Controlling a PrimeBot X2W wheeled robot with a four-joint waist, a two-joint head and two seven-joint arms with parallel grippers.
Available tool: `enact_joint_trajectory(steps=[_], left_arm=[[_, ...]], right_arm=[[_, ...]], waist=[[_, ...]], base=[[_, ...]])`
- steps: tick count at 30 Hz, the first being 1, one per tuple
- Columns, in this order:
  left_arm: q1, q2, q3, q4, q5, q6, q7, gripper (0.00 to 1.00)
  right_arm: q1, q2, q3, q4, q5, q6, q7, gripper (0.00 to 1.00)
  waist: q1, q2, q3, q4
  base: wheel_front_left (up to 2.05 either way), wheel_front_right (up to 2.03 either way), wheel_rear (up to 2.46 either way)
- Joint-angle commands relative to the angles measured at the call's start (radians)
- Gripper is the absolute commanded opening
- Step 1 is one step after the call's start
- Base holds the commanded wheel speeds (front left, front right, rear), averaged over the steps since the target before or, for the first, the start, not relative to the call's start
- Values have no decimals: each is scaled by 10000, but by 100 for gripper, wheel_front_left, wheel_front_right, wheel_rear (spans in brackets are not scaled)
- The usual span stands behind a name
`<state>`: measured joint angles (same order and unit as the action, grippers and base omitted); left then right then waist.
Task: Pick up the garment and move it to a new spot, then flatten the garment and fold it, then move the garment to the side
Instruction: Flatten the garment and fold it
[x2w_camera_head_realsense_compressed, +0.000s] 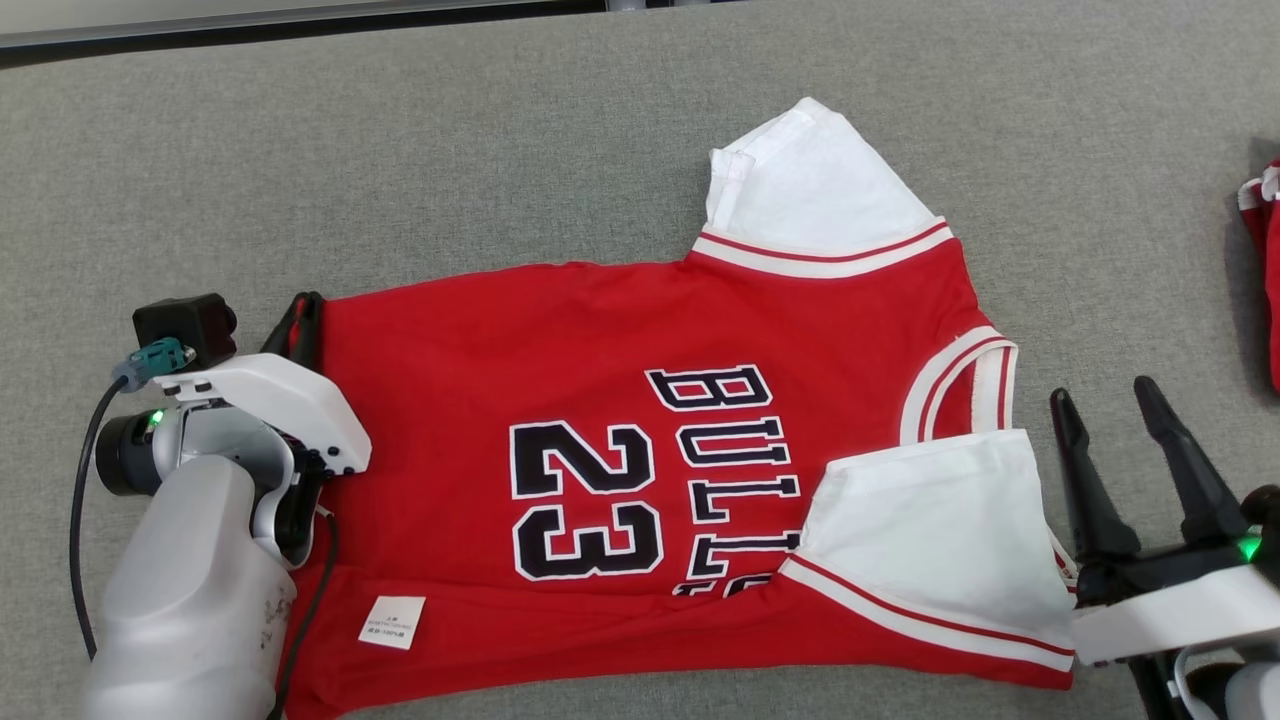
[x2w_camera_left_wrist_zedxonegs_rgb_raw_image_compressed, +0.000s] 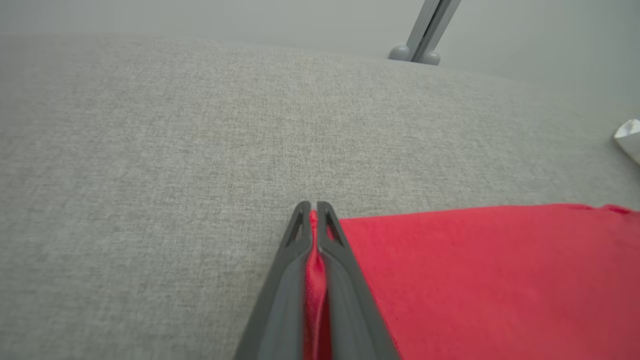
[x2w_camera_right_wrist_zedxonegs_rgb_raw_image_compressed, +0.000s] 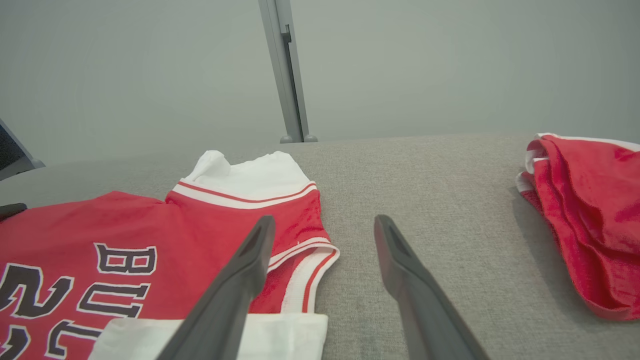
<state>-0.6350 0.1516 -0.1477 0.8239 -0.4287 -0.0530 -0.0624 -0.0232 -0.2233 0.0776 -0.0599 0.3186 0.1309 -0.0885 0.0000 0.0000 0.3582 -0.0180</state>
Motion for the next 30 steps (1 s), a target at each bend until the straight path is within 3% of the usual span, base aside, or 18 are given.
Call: enact_joint_trajectory(steps=[1,8,16,24,30], left_arm=[[-261,80,34,89,-35,-75,-104,0],[-638,-47,-90,179,-112,-177,-410,0],[-1216,-465,-382,-440,-115,-210,-706,0],[-1717,-873,-892,-720,-314,-185,-884,0],[-1844,-961,-1303,-606,-576,-164,-1025,0]], right_arm=[[-236,-116,-52,119,111,-2,-64,100],[-1483,-536,-467,1036,459,-1,-175,100],[-4581,-1447,31,2618,1035,-2,218,100],[-7842,-2402,1887,4792,1750,-1,1373,100],[-9229,-2814,3773,6145,2273,-1,2430,100]], waist=[[0,0,-8,11],[0,0,103,311],[0,0,1101,1015],[0,0,1893,1835],[0,0,2054,2100]], base=[[0,0,0],[0,0,0],[0,0,0],[0,0,0],[0,0,0]])
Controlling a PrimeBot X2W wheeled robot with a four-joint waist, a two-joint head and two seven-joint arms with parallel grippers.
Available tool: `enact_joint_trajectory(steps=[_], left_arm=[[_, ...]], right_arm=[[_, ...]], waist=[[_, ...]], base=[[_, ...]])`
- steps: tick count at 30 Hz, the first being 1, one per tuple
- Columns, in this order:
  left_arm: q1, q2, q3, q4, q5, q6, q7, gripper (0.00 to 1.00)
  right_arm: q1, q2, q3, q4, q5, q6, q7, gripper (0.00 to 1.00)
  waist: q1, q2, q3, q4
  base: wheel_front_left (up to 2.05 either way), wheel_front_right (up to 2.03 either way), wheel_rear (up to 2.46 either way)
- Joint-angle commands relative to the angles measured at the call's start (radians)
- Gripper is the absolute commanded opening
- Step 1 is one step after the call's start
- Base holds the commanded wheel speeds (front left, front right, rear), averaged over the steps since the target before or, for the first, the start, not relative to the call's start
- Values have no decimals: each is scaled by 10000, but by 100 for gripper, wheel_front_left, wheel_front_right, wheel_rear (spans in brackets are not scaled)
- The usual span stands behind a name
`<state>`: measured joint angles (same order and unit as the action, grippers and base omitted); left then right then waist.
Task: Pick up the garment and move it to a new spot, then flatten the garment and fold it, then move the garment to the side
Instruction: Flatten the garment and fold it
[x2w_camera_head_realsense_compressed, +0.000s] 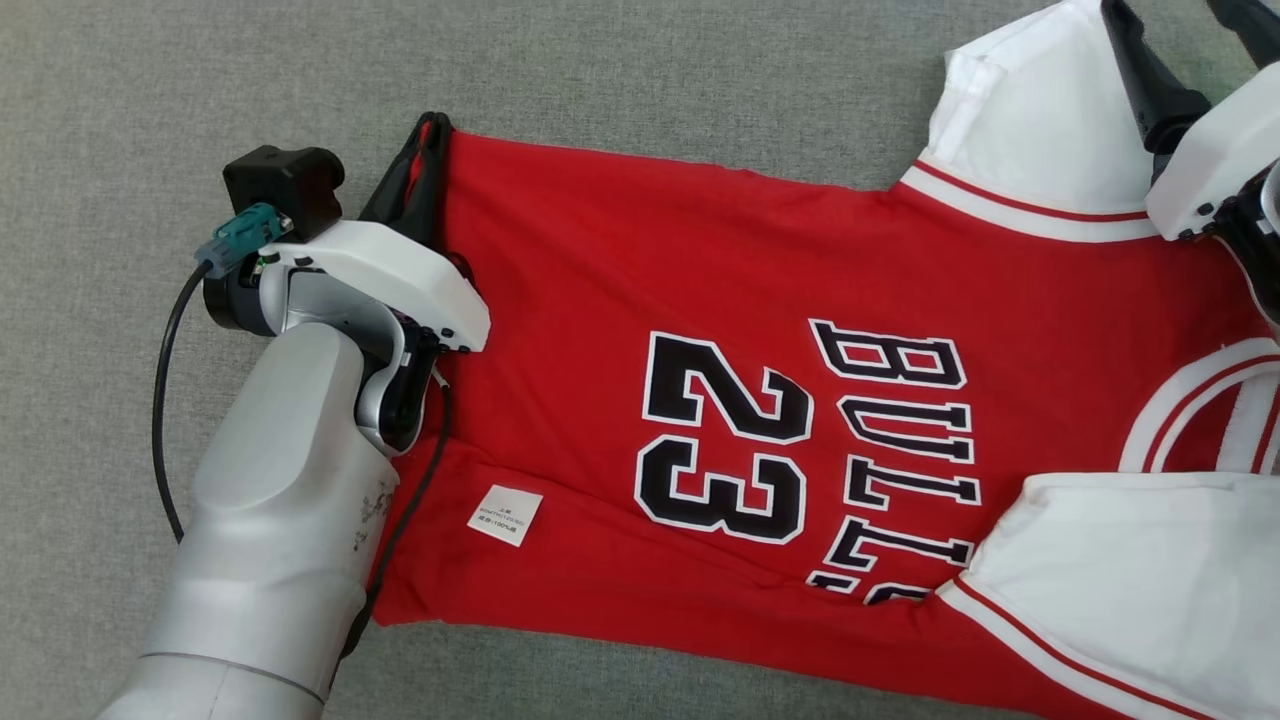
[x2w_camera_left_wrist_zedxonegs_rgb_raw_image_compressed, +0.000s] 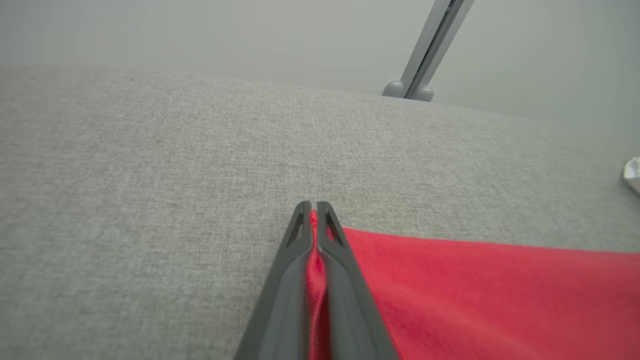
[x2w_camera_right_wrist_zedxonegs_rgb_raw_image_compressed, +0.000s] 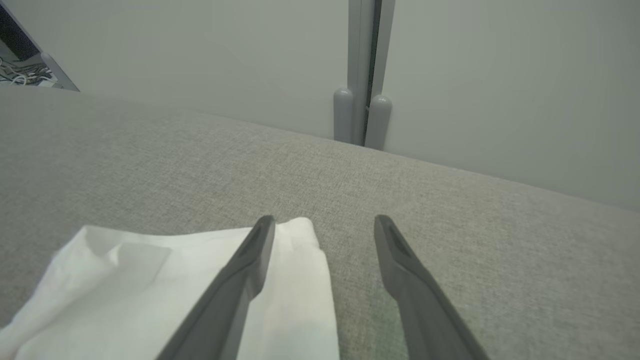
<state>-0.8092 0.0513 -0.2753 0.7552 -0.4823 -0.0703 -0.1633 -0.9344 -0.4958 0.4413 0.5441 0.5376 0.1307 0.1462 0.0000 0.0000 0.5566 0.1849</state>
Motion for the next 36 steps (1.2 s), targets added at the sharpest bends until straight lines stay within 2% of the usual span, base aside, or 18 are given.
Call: enact_joint_trajectory(steps=[1,6,7,8,10,17,25,31,36], left_arm=[[-126,38,-103,92,-92,27,-43,0],[-193,11,-372,170,-352,81,-128,0],[-200,8,-417,187,-396,82,-146,0],[-201,1,-464,219,-441,99,-132,0],[-185,-6,-524,238,-576,88,-144,0],[64,4,-508,72,-925,75,-291,0],[656,508,-169,-839,-1173,199,-396,0],[1629,794,216,-2025,-1823,70,-66,0],[2740,947,492,-3323,-2510,-14,420,0]], right_arm=[[-288,-159,416,269,202,1,262,100],[-915,-446,1852,798,959,0,1072,100],[-1007,-507,2100,860,1097,1,1180,94],[-1100,-561,2275,903,1237,0,1172,45],[-1236,-627,2513,967,1579,0,1071,0],[-1300,-911,2534,896,2434,-1,-432,0],[-564,-1267,2292,93,3245,-1,-2153,0],[502,-1363,2141,-718,3513,-1,-2961,0],[2106,-1394,1785,-1706,3554,1,-3465,0]], waist=[[0,0,89,88],[0,0,140,136],[0,0,144,129],[0,0,145,117],[0,0,144,96],[0,0,-38,49],[0,0,-593,-302],[0,0,-1070,-600],[0,0,-1427,-831]], base=[[0,0,0],[0,0,0],[0,0,0],[0,0,0],[0,0,0],[0,0,0],[0,0,0],[0,0,0],[0,0,0]])
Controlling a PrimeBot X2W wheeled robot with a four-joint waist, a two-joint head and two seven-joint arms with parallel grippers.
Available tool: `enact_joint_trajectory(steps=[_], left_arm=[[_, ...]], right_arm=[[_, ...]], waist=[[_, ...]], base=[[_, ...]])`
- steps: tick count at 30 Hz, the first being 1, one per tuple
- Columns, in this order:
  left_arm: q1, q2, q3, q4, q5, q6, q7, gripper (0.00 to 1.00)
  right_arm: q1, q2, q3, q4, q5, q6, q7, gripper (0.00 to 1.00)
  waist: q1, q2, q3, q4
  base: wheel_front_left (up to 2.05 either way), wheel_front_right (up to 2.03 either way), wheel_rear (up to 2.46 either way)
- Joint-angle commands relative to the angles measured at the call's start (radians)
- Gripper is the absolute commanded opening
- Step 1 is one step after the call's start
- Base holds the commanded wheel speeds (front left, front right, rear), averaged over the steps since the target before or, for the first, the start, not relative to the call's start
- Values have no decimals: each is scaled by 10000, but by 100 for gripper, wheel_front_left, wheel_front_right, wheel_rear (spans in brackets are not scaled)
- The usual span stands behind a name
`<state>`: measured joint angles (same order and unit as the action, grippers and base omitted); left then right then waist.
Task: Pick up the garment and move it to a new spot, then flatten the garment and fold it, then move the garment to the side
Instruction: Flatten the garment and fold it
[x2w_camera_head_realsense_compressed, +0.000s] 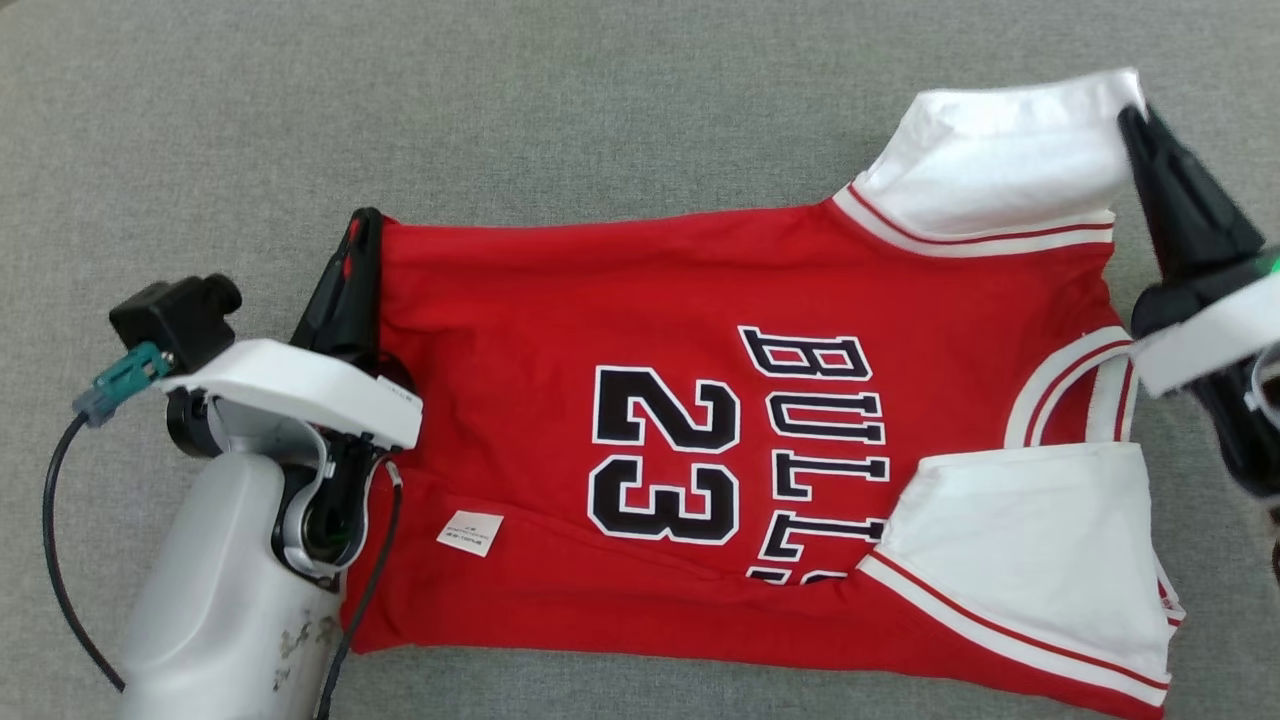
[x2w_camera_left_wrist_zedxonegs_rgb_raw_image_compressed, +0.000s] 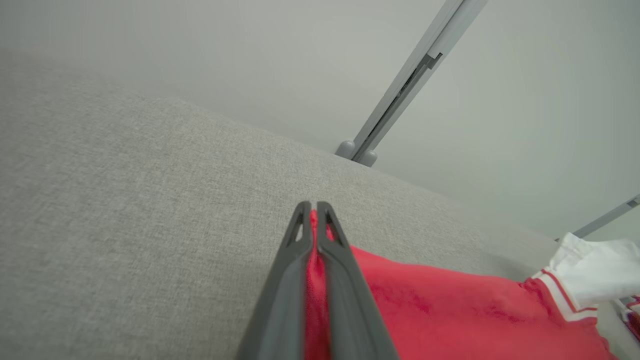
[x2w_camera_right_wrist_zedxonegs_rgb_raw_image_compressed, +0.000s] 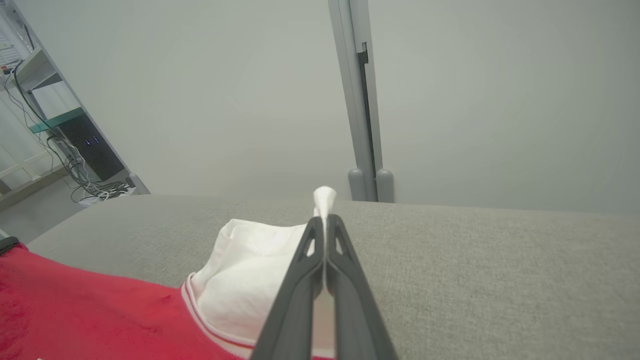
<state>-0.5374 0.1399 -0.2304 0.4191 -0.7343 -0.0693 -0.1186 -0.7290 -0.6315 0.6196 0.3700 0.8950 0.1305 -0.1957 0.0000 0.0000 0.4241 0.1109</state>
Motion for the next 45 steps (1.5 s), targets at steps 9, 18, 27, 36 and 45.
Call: enact_joint_trajectory(steps=[9,18,27,36,45], left_arm=[[2307,507,528,-2109,-834,490,791,0],[4115,641,848,-2933,-1423,1035,1327,0],[4696,710,752,-2811,-1420,1265,1512,0],[4919,818,607,-2817,14,1738,-112,100],[4754,608,376,-3955,2511,2745,-1429,100]], right_arm=[[3710,374,-1130,-1719,246,3,-167,0],[6661,1324,-2355,-3004,14,3,574,0],[7767,2030,-2987,-3438,-508,3,1440,6],[8050,2796,-3534,-3896,-1430,3,1258,100],[7695,3334,-5047,-4771,-3293,3,546,100]], waist=[[0,0,-688,-468],[0,0,-1168,-680],[0,0,-1340,-761],[0,0,-1495,-787],[0,0,-1962,-688]], base=[[0,0,0],[0,0,0],[0,0,0],[0,0,0],[0,0,0]])
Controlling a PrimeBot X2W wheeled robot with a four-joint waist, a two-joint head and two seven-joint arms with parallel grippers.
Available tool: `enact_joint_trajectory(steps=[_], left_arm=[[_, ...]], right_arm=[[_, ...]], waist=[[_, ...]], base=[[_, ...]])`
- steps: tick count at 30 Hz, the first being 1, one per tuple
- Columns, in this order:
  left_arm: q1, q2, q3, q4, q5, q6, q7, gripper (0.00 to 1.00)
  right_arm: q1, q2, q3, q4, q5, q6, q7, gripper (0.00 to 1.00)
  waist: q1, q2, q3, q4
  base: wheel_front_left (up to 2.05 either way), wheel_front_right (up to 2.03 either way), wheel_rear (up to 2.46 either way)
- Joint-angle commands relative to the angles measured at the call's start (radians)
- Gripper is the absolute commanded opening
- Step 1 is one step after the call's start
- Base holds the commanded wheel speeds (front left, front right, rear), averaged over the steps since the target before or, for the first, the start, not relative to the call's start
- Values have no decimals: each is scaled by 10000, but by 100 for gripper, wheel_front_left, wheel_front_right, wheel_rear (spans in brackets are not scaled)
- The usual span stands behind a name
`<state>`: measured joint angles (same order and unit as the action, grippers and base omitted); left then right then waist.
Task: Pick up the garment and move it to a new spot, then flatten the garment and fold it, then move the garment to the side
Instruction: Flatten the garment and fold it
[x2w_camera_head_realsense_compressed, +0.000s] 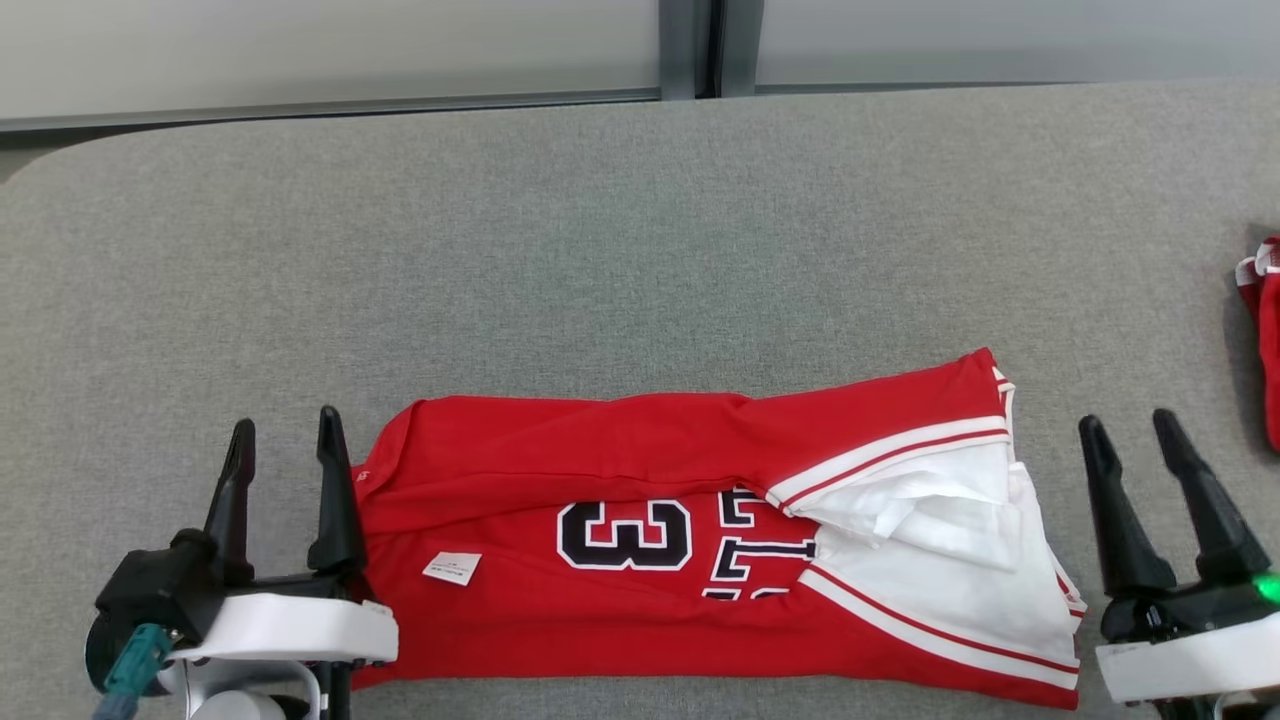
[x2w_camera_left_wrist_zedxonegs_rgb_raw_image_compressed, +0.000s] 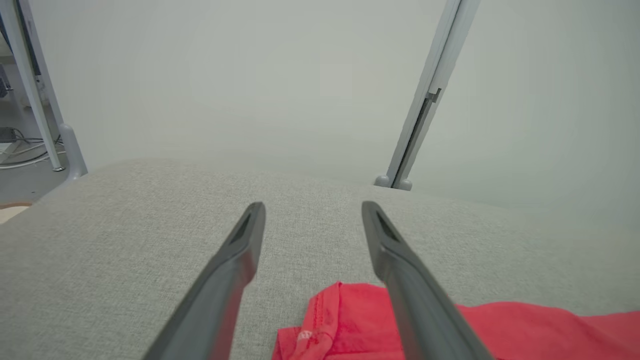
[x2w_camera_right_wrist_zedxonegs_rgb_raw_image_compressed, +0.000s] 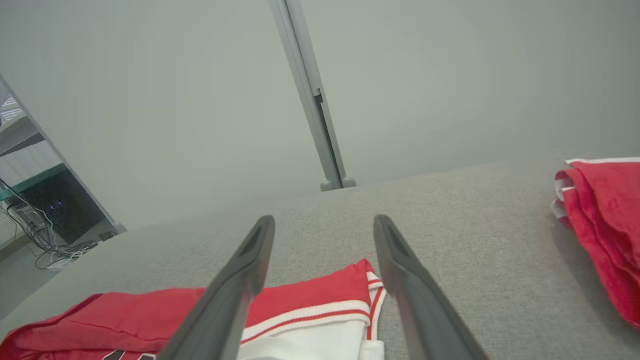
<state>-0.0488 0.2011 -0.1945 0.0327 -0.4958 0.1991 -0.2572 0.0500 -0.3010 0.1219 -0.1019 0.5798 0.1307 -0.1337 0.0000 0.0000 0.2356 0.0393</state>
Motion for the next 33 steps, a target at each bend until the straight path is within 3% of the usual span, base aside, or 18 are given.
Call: enact_joint_trajectory(steps=[1,8,13,26,33], left_arm=[[-161,-49,5,-212,367,148,-57,100],[-81,-373,-94,-687,1711,264,-79,100],[331,-423,-395,-220,2082,50,-82,100],[560,17,-349,950,1915,-458,-84,100],[463,29,-314,1005,1865,-481,-84,100]], right_arm=[[-162,80,-149,-128,-339,1,-67,100],[-165,289,-604,-227,-1689,1,112,100],[160,500,-691,63,-2310,1,271,100],[601,653,-831,687,-2689,1,191,100],[567,665,-839,752,-2653,1,216,100]], waist=[[0,0,-130,43],[0,0,-594,67],[0,0,-1008,50],[0,0,-1567,63],[0,0,-1575,66]], base=[[0,0,0],[0,0,0],[0,0,0],[0,0,0],[0,0,0]])
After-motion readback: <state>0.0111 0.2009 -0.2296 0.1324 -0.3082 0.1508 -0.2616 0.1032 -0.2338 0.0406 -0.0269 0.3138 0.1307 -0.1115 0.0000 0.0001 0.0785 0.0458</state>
